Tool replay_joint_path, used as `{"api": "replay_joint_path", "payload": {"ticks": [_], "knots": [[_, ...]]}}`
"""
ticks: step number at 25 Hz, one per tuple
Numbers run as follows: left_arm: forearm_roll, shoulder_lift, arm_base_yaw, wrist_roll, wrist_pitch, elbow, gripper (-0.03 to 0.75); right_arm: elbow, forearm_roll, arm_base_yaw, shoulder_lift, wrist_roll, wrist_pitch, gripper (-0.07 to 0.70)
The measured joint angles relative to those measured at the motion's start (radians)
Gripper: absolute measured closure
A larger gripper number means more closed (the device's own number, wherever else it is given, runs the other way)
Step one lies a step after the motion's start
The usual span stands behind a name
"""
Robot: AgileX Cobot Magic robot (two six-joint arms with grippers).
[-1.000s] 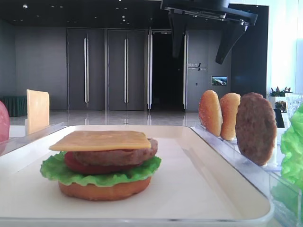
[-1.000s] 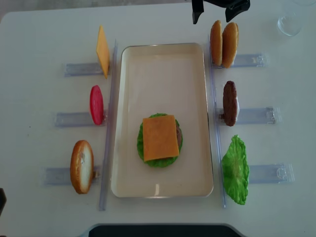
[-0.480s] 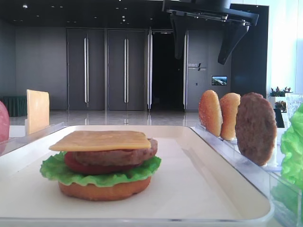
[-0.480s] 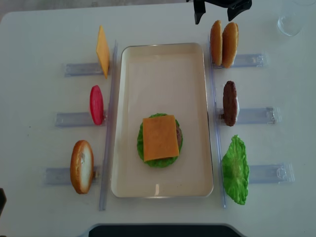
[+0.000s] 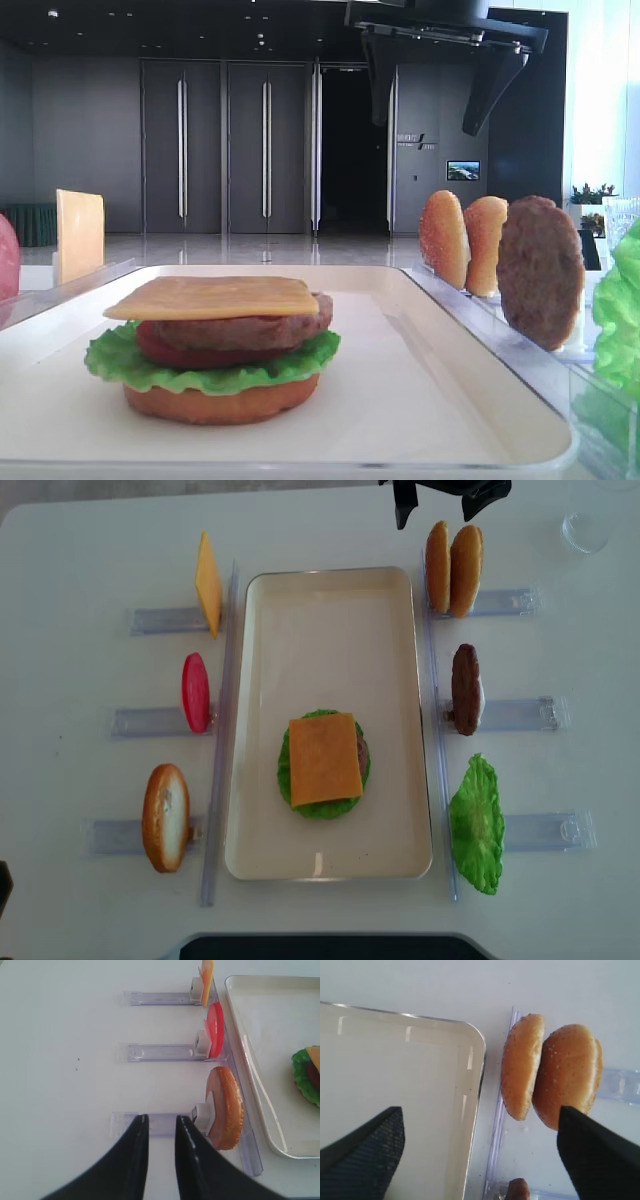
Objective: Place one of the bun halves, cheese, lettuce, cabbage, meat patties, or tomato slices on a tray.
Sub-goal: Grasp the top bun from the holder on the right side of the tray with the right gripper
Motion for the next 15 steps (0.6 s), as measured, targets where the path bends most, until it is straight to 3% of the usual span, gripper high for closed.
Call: {"api": "replay_joint_path", "payload": {"ticks": [15], "knots": [[0.000,0.000,0.000,0.000,0.000,0.000,0.575,0.000,-0.025,-0.001,0.037,-0.017,0.000,0.044]]}}
